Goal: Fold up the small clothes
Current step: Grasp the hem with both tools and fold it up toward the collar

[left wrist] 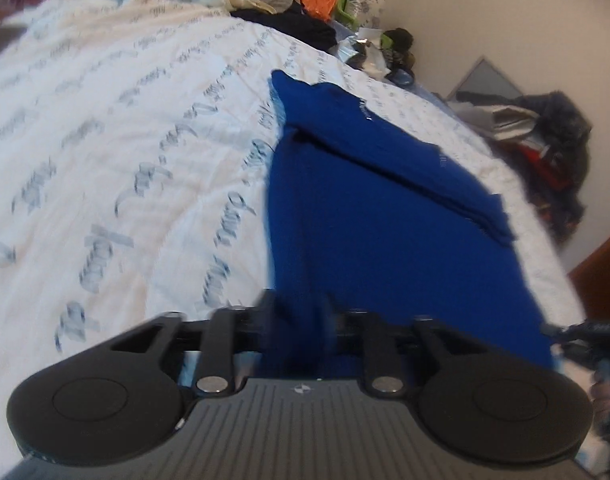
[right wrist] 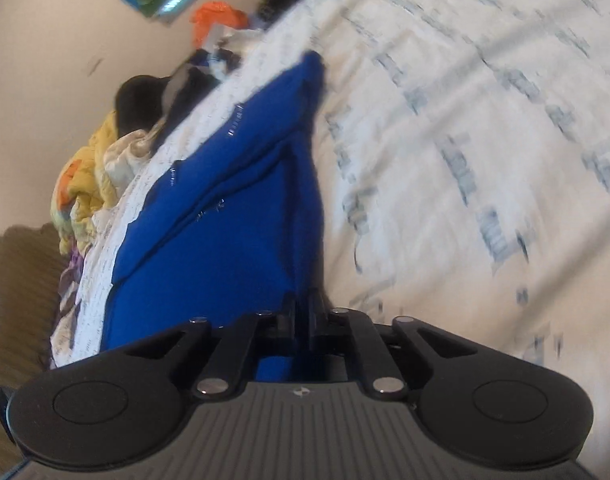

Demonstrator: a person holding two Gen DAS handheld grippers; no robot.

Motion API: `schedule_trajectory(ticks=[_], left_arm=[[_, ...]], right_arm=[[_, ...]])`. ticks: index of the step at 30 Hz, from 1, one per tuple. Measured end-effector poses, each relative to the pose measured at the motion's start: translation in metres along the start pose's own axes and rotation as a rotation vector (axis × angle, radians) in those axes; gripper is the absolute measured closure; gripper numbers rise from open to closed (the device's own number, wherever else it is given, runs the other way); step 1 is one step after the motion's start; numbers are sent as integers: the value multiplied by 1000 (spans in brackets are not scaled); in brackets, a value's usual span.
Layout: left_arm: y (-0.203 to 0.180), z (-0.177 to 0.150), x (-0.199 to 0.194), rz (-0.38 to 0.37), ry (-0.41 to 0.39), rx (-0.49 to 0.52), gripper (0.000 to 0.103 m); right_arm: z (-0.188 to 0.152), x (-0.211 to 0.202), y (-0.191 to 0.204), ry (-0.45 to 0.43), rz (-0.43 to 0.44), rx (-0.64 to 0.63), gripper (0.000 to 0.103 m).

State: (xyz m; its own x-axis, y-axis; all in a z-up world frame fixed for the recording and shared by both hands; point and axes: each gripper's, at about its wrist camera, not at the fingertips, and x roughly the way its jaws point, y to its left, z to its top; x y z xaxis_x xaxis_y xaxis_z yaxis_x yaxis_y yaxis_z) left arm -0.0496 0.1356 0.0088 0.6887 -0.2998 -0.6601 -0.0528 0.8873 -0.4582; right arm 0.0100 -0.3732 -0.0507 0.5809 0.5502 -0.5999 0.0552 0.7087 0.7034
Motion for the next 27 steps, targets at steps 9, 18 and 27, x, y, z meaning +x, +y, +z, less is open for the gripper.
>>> schedule_trajectory(ticks=[9,18,27], left_arm=[[-17,-44,-16,8,5,39,96],[9,-50,-42,-54,57,-74,84],[-12,-96,-52,-136,130,-159,93]], right_arm=[[-52,-19,3,94,75,-67,100],[-55,-47,-19,55,58,33,97],[-113,-56,9,171,157,-29,75]])
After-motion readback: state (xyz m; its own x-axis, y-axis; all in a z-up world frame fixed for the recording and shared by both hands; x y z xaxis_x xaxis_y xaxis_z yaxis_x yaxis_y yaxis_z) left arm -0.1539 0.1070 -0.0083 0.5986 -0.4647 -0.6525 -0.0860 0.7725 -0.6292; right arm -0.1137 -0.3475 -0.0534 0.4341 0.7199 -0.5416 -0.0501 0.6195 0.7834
